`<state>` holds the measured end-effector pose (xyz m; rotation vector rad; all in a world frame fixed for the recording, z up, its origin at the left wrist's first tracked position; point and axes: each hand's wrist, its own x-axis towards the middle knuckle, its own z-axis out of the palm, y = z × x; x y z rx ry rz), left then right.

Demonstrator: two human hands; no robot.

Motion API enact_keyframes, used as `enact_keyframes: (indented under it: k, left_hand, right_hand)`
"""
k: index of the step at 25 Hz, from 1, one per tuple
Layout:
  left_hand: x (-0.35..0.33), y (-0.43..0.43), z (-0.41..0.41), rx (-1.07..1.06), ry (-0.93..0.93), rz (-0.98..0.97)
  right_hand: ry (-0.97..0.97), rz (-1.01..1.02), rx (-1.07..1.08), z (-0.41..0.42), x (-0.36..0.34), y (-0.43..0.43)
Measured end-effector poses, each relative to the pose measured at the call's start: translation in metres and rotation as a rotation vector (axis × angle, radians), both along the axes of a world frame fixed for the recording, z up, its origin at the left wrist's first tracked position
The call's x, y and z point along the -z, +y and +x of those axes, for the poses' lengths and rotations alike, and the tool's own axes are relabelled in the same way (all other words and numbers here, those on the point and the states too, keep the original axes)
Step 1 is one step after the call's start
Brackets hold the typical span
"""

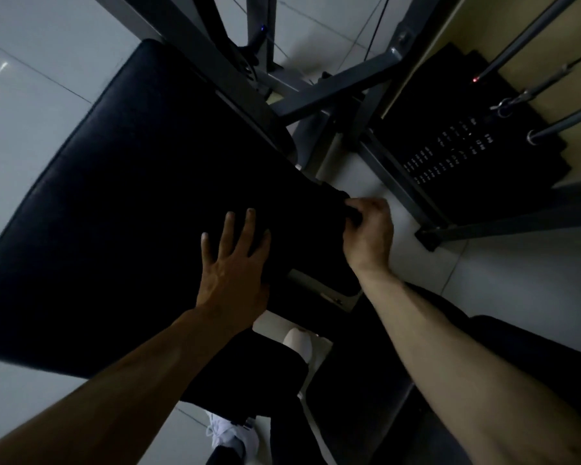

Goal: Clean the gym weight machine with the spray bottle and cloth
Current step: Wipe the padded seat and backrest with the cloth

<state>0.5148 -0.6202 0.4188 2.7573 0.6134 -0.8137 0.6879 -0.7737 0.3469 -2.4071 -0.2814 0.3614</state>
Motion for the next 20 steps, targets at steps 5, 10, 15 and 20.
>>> enact_keyframes:
  k: [5,10,15,20]
  left_hand:
    - [0.010,-0.015,0.008,0.026,0.098,0.038]
    - [0.012,-0.011,0.009,0.052,0.128,0.041]
    - [0.006,-0.006,0.012,0.087,0.139,0.018]
    - [-0.019,0.014,-0.013,-0.066,0.038,-0.322]
  right_hand:
    - [0.186,-0.174,-0.254,-0.088,-0.017,-0.043]
    - [0.118,-0.321,-0.100,-0.015,-0.013,-0.044]
    - [0.010,-0.604,-0.242,-0.065,-0.006,-0.051]
    - [0.187,-0.552,-0.232,-0.101,-0.012,-0.053]
